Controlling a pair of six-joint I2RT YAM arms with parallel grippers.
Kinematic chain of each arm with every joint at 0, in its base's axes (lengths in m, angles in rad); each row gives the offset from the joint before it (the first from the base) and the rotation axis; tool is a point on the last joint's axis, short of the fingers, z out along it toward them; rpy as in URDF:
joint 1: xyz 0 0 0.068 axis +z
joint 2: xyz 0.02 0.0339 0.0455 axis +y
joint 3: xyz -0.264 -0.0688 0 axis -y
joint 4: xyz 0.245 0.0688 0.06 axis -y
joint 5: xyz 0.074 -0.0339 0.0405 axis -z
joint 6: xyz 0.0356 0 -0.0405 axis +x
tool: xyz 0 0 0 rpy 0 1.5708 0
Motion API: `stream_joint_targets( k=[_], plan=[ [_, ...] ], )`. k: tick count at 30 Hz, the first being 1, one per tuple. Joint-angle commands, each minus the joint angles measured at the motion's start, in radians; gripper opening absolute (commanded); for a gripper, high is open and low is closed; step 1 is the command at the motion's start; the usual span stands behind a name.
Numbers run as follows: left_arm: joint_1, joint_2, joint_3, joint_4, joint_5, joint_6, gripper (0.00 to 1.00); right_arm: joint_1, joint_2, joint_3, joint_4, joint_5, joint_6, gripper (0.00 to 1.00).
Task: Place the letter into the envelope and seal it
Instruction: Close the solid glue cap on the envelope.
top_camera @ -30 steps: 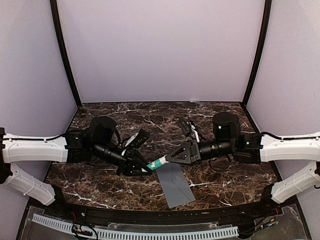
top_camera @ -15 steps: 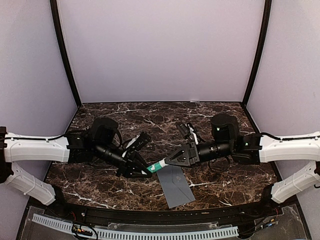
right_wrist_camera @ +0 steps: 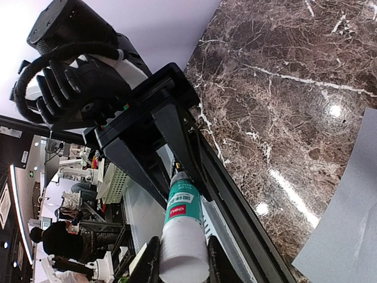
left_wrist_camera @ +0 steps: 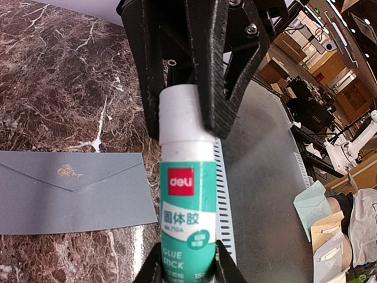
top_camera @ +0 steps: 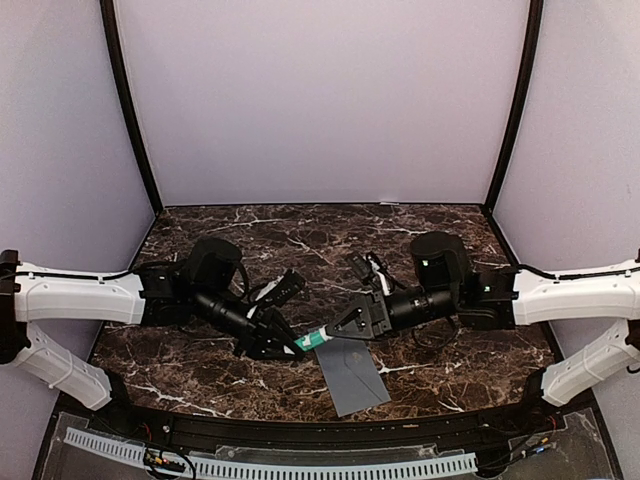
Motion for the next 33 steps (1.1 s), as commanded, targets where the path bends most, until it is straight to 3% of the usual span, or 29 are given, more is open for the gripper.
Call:
stream_joint_targets(
  k=[1, 9, 26, 33],
  plan=[
    [-0.005, -0.001, 0.035, 0.012, -0.025, -0.01, 0.0, 0.052, 0.033, 0.077, 0.014, 0.001, -0.041, 0.06],
    [-0.004, -0.007, 0.03, 0.024, -0.024, -0.014, 0.0, 0.095, 0.1, 0.129, -0.012, 0.037, -0.052, 0.0],
    [0.008, -0.08, -0.001, 0.065, -0.077, -0.021, 0.0, 0.195, 0.24, 0.212, -0.077, -0.058, -0.064, 0.0],
    [0.048, -0.093, -0.014, 0.105, -0.037, -0.049, 0.0, 0.24, 0.267, 0.233, -0.088, -0.092, -0.069, 0.0]
  ],
)
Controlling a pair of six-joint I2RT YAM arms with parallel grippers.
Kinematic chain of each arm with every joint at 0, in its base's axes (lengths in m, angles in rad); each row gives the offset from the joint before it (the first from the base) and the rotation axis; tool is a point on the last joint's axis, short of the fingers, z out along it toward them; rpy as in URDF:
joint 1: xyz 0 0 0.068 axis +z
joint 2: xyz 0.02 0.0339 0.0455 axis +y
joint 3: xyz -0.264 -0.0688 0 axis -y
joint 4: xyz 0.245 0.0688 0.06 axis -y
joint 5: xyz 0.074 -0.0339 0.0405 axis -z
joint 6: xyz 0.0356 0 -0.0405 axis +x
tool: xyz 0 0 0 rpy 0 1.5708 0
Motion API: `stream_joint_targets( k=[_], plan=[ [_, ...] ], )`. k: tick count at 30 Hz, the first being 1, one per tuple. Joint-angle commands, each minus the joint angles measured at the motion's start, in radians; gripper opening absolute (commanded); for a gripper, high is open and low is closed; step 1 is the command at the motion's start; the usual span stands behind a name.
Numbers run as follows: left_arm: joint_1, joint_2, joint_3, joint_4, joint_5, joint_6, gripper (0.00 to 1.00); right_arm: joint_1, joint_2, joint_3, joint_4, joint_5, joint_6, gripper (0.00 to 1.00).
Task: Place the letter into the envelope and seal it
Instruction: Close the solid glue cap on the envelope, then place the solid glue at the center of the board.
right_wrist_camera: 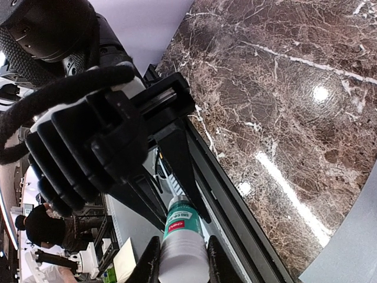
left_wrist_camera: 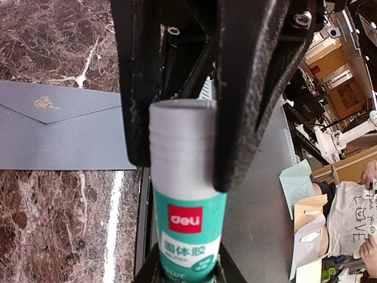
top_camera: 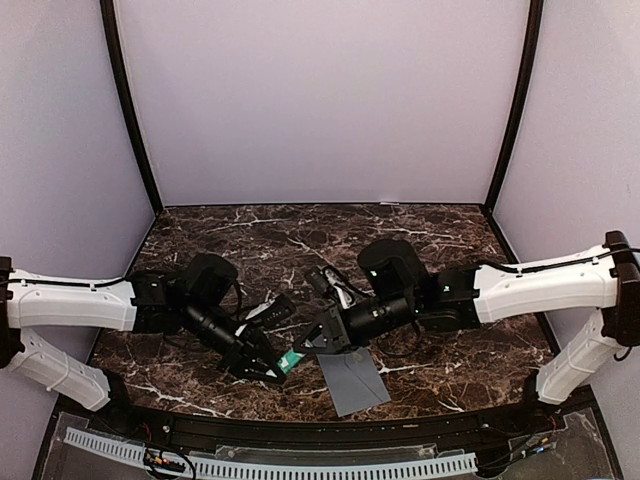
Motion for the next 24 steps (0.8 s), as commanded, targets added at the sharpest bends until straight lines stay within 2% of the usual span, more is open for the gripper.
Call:
stream_joint_targets(
  k=[1, 3, 6, 12, 14, 19, 24],
  plan=[
    [0.047, -0.035, 0.042, 0.282, -0.05, -0.037, 0.0, 0.117, 0.04, 0.025, 0.04, -0.158, -0.017, 0.0],
    [0.048, -0.036, 0.042, 0.276, -0.049, -0.032, 0.0, 0.117, 0.012, 0.026, 0.035, -0.118, -0.017, 0.01],
    [0.049, -0.036, 0.04, 0.275, -0.035, -0.028, 0.0, 0.111, -0.05, 0.033, 0.017, -0.019, -0.02, 0.19],
    [0.047, -0.041, 0.039, 0.278, -0.024, -0.023, 0.0, 0.086, -0.193, 0.022, -0.086, 0.244, 0.028, 0.62],
    [0.046, -0.04, 0.037, 0.28, -0.023, -0.023, 0.0, 0.081, -0.231, 0.0, -0.071, 0.289, 0.043, 0.72],
    [0.047, -0.032, 0.038, 0.282, -0.017, -0.028, 0.0, 0.075, -0.27, -0.029, -0.019, 0.372, 0.091, 0.76],
    [0.047, -0.033, 0.037, 0.284, -0.015, -0.029, 0.0, 0.07, -0.221, 0.037, -0.116, 0.453, 0.109, 0.71]
  ],
)
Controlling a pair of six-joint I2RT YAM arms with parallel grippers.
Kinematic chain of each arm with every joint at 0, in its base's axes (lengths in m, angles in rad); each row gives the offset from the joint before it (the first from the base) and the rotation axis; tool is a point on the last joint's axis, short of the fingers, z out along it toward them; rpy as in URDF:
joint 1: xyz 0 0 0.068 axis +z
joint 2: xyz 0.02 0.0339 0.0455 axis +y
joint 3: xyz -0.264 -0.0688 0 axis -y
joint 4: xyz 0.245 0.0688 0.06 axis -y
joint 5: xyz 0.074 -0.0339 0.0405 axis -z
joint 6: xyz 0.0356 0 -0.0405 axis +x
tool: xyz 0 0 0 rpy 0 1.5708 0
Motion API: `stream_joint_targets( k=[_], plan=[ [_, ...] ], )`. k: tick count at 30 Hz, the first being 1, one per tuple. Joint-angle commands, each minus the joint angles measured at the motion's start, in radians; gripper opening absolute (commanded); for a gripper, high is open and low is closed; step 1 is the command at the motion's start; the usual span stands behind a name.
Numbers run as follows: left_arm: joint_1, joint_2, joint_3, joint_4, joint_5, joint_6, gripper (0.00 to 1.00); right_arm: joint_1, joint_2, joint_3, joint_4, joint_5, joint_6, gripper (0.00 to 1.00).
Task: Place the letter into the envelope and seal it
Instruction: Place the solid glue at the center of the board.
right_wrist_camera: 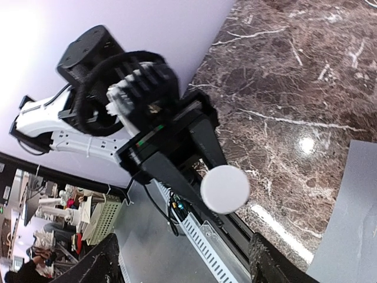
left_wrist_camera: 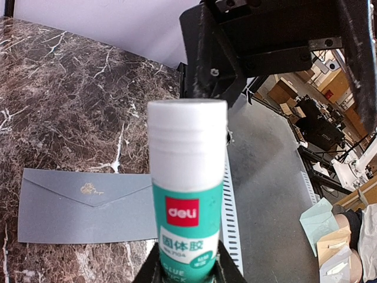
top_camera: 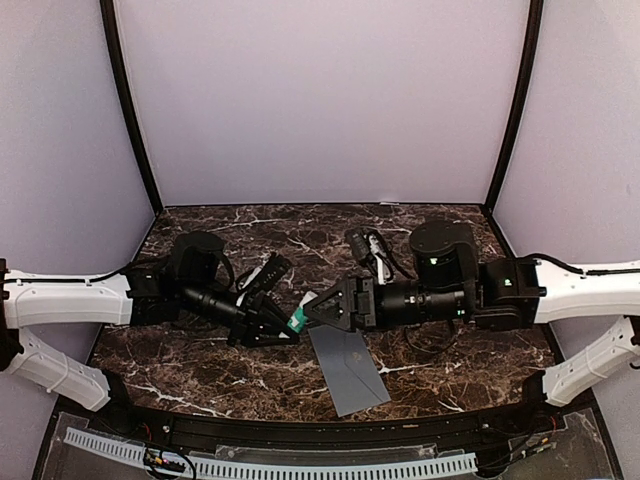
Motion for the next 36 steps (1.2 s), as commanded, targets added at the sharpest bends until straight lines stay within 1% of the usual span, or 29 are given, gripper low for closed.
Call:
stream_joint_targets(
  k=[1, 5, 16, 27, 33, 34, 36],
  plan=[
    [-0.001, -0.016, 0.019, 0.03, 0.006, -0.009, 0.0, -0.007, 0.059, 0.053, -0.047, 0.093, 0.023, 0.69],
    [-0.002, -0.016, 0.02, 0.03, 0.008, -0.01, 0.0, -0.007, 0.092, 0.079, -0.02, 0.069, 0.014, 0.62],
    [-0.002, -0.011, 0.021, 0.03, 0.016, -0.012, 0.0, -0.03, 0.086, 0.076, -0.009, 0.137, 0.01, 0.56],
    [-0.001, -0.004, 0.023, 0.03, 0.022, -0.014, 0.0, -0.041, 0.105, 0.091, 0.02, 0.109, -0.004, 0.43],
    [-0.001, 0.0, 0.024, 0.027, 0.022, -0.014, 0.0, -0.04, 0.118, 0.096, 0.021, 0.105, -0.015, 0.39],
    [0.0, 0.001, 0.024, 0.027, 0.024, -0.014, 0.0, -0.04, 0.122, 0.098, 0.02, 0.105, -0.016, 0.38],
    [-0.002, 0.004, 0.026, 0.027, 0.026, -0.014, 0.0, -0.04, 0.132, 0.106, 0.015, 0.085, -0.023, 0.32]
  ],
)
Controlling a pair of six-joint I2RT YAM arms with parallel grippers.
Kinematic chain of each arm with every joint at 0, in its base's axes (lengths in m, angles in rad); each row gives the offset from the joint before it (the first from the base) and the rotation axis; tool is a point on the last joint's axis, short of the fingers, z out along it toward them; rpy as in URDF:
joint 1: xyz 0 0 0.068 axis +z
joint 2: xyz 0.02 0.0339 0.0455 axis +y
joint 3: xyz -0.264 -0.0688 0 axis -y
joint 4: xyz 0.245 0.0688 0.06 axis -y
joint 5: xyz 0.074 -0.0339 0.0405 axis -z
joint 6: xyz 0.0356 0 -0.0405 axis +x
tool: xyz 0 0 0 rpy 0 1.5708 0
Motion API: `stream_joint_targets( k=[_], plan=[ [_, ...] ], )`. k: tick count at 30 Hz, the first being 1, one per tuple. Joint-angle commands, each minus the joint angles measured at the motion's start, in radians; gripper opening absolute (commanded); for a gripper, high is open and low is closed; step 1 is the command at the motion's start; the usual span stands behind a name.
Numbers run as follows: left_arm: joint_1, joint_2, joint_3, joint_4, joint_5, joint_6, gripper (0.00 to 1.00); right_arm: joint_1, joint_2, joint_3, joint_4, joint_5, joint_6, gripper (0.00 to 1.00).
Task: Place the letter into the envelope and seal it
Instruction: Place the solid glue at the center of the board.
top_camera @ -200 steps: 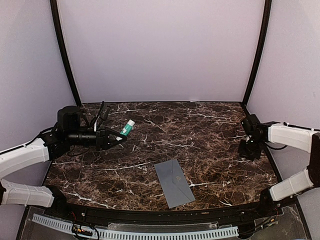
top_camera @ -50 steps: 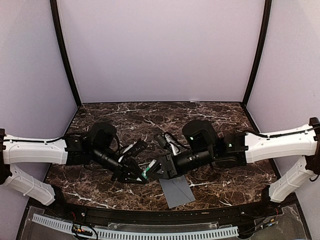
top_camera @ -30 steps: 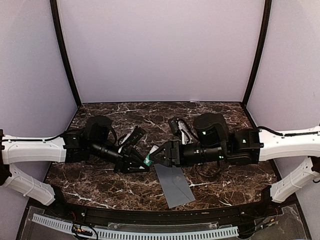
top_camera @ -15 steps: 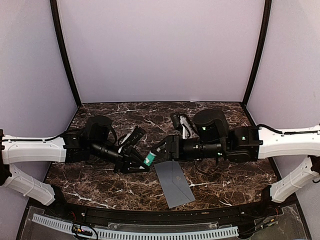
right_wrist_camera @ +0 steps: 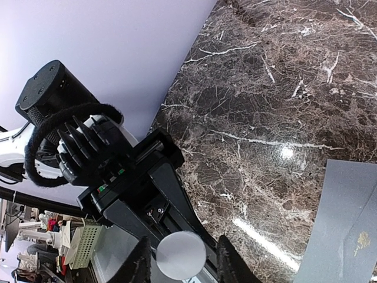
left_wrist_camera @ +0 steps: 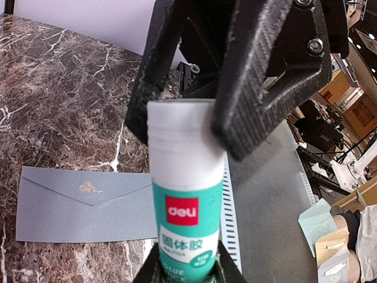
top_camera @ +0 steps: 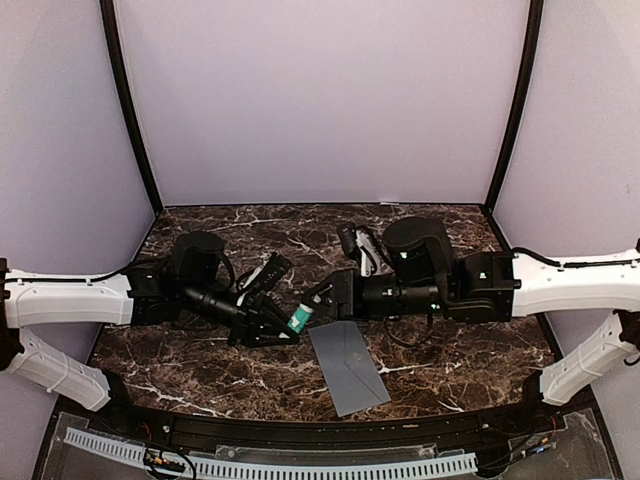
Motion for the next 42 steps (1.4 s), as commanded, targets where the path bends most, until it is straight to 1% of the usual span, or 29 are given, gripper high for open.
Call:
stream_joint_targets(
  k=[1, 6, 8, 13, 18, 20, 21, 23, 24, 27, 29, 32, 35, 38, 42],
  plan=[
    [-0.002, 0.002, 0.026, 0.025, 0.023, -0.003, 0.0, -0.006, 0.024, 0.041, 0.031, -0.035, -0.022, 0.3],
    [-0.002, 0.003, 0.027, 0.022, 0.02, -0.002, 0.0, -0.006, 0.042, 0.05, 0.005, -0.054, -0.044, 0.06],
    [-0.001, 0.003, 0.029, 0.023, 0.021, -0.004, 0.0, 0.0, 0.049, 0.054, -0.015, -0.067, -0.066, 0.0],
    [0.0, -0.008, 0.027, 0.029, 0.006, -0.008, 0.0, 0.033, 0.078, 0.041, -0.038, -0.129, -0.089, 0.0],
    [0.0, -0.014, 0.023, 0.03, 0.0, -0.004, 0.0, 0.051, 0.086, 0.017, -0.029, -0.167, -0.057, 0.0],
    [0.0, -0.01, 0.024, 0.027, 0.006, -0.003, 0.0, 0.051, 0.069, 0.012, -0.019, -0.158, -0.042, 0.12],
    [-0.001, -0.008, 0.024, 0.025, 0.01, -0.002, 0.0, 0.05, 0.061, 0.014, -0.016, -0.149, -0.039, 0.15],
    [-0.001, -0.002, 0.026, 0.025, 0.028, -0.003, 0.0, 0.045, 0.047, 0.026, -0.019, -0.122, -0.025, 0.3],
    [-0.001, -0.001, 0.026, 0.027, 0.034, -0.002, 0.0, 0.043, 0.042, 0.031, -0.024, -0.106, -0.017, 0.35],
    [-0.001, -0.004, 0.024, 0.028, 0.031, -0.002, 0.0, 0.04, 0.034, 0.038, -0.018, -0.063, 0.003, 0.47],
    [-0.002, -0.004, 0.023, 0.028, 0.031, -0.002, 0.0, 0.04, 0.033, 0.039, 0.005, -0.043, 0.008, 0.52],
    [-0.002, -0.004, 0.023, 0.029, 0.032, -0.003, 0.0, 0.041, 0.039, 0.043, 0.02, -0.016, 0.013, 0.54],
    [-0.002, -0.004, 0.023, 0.03, 0.033, -0.003, 0.0, 0.041, 0.039, 0.055, -0.006, 0.053, 0.026, 0.52],
    [-0.003, -0.005, 0.022, 0.028, 0.033, -0.004, 0.0, 0.036, 0.037, 0.065, -0.029, 0.07, 0.023, 0.47],
    [-0.005, -0.002, 0.024, 0.027, 0.03, -0.004, 0.0, 0.032, 0.046, 0.084, -0.044, 0.032, 0.005, 0.36]
  ],
)
